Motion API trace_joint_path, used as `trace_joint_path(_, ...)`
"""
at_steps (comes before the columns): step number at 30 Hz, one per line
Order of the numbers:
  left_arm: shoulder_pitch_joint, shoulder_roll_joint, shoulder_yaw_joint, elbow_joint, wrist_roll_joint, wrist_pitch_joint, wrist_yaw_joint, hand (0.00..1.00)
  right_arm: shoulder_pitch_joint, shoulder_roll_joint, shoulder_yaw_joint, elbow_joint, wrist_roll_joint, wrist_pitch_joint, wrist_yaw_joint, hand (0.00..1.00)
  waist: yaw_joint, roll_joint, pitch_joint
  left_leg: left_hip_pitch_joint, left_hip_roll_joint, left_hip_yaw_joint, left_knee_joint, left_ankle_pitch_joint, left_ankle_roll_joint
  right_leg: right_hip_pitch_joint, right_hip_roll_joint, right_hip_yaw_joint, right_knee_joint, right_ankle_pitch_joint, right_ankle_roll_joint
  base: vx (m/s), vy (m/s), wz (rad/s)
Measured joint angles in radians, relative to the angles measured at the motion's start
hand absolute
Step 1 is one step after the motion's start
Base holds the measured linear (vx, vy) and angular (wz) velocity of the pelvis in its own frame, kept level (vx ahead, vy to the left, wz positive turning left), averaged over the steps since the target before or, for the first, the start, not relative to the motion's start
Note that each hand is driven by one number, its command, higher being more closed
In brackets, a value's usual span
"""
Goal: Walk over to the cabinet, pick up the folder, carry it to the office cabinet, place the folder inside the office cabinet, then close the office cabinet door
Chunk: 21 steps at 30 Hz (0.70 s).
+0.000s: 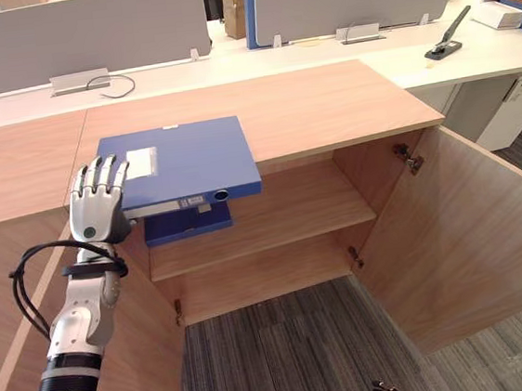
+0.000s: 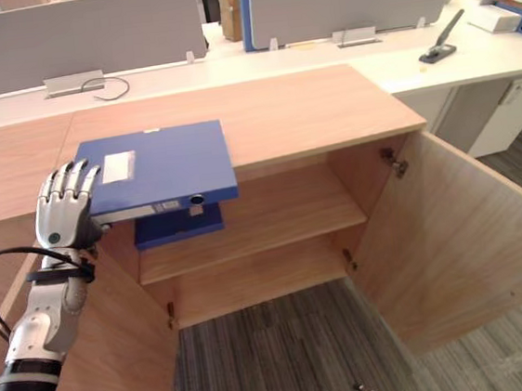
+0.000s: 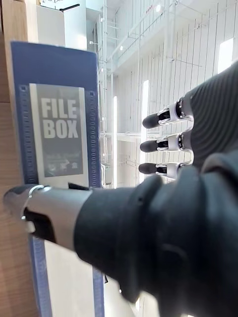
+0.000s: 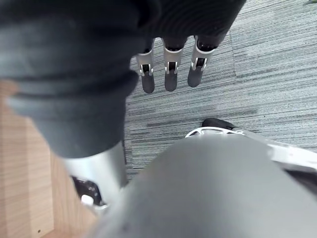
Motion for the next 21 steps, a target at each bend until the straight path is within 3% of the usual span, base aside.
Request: trace_joint_path(21,-0.026,0.001,0.029,0.108,-0.002,0.014,-0.008,0.0,0.005,0.001,-0.003,-0.015,0.0,-0.006,0.0,0.0,-0.011,0.001,0.006,0.008,0.004,0.02,0.0,-0.007,-0.004,-0.011,0.005,0.02,0.0,0.0,0.0,0.0,0.005,-0.03)
